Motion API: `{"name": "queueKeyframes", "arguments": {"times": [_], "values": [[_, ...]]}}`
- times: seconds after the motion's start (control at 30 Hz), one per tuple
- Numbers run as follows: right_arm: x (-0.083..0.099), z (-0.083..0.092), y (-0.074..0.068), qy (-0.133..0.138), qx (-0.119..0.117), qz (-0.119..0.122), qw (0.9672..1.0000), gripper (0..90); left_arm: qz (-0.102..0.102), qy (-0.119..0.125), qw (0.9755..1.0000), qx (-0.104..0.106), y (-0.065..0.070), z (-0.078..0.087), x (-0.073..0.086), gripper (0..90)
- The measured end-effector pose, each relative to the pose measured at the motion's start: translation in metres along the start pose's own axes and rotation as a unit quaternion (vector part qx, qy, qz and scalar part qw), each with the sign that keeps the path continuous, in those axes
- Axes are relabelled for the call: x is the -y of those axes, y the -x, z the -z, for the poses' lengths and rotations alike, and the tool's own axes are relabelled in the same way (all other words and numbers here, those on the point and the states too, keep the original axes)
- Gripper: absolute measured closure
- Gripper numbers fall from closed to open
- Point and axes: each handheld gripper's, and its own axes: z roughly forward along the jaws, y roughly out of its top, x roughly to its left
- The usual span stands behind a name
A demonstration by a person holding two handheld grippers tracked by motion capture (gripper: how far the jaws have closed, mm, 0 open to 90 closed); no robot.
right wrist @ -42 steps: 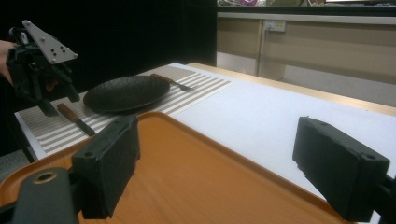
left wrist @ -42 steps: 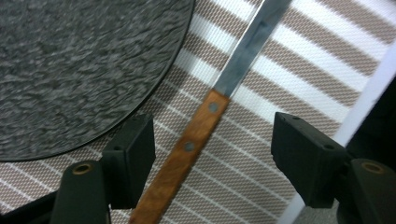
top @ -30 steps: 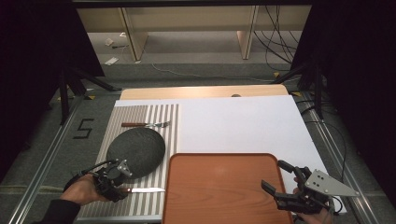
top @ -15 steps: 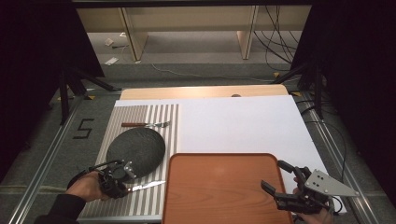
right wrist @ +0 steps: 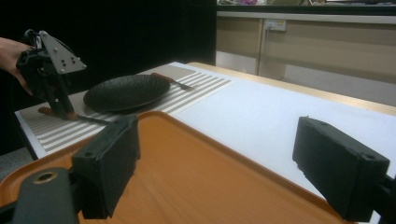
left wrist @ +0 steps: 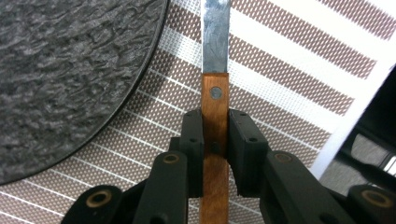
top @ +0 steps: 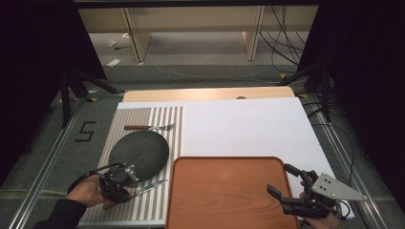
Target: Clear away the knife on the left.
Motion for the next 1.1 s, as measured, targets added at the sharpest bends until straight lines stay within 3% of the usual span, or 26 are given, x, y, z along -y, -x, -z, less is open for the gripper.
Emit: {"name": "queueKeyframes", "arguments": {"times": [0.2,0.37,0.4,0.43,0.5,0.53,0.57,0.6,0.63,0.67,0.7,0.77,0.9,0.97,1.07,1.1], "values": [[0.000,0.000,0.000,0.000,0.000,0.001,1.0000,15.9,0.024,0.032,0.9991,0.015,0.000,0.010,0.004,76.7],[0.000,0.000,0.000,0.000,0.001,0.000,1.0000,15.9,0.053,0.086,0.9942,0.038,0.004,0.018,0.005,76.7],[0.000,0.000,0.000,0.000,0.001,0.000,1.0000,15.9,0.053,0.086,0.9942,0.038,0.004,0.018,0.005,76.7],[0.000,0.000,0.000,0.000,0.000,0.001,1.0000,15.9,0.059,0.105,0.9916,0.046,0.006,0.019,0.003,76.6],[0.000,0.000,0.000,0.002,0.001,0.002,1.0000,15.9,0.067,0.124,0.9889,0.048,0.009,0.021,0.000,76.6],[0.000,0.000,0.000,0.002,0.001,0.002,1.0000,15.9,0.067,0.124,0.9889,0.048,0.009,0.021,0.000,76.7],[0.000,0.000,0.000,0.000,0.001,0.001,1.0000,15.9,0.070,0.145,0.9857,0.049,0.012,0.024,-0.005,76.7],[0.000,0.000,0.000,0.000,0.001,0.001,1.0000,15.9,0.070,0.145,0.9857,0.049,0.012,0.024,-0.005,76.7],[0.000,0.000,0.000,0.000,0.000,0.000,1.0000,15.9,0.077,0.162,0.9825,0.051,0.015,0.026,-0.008,76.6],[0.000,0.000,0.000,0.000,0.000,0.000,1.0000,15.9,0.077,0.162,0.9825,0.051,0.015,0.026,-0.008,76.6],[0.000,0.000,0.000,0.000,0.000,0.000,1.0000,15.9,0.080,0.180,0.9789,0.055,0.019,0.029,-0.013,76.6],[0.000,0.000,0.000,0.000,0.000,0.001,1.0000,15.9,0.077,0.186,0.9779,0.056,0.021,0.030,-0.015,76.6],[0.000,0.000,0.000,0.001,0.000,0.001,1.0000,15.9,0.085,0.218,0.9696,0.073,0.029,0.032,-0.025,76.6],[0.000,0.000,0.000,0.001,0.000,0.001,1.0000,15.9,0.085,0.222,0.9688,0.072,0.031,0.031,-0.027,76.6],[0.000,0.000,0.000,0.001,-0.001,0.002,1.0000,15.9,0.090,0.232,0.9658,0.074,0.036,0.029,-0.033,76.6],[0.000,0.000,0.000,0.000,0.000,0.001,1.0000,15.9,0.094,0.240,0.9627,0.082,0.038,0.028,-0.037,76.6]]}}
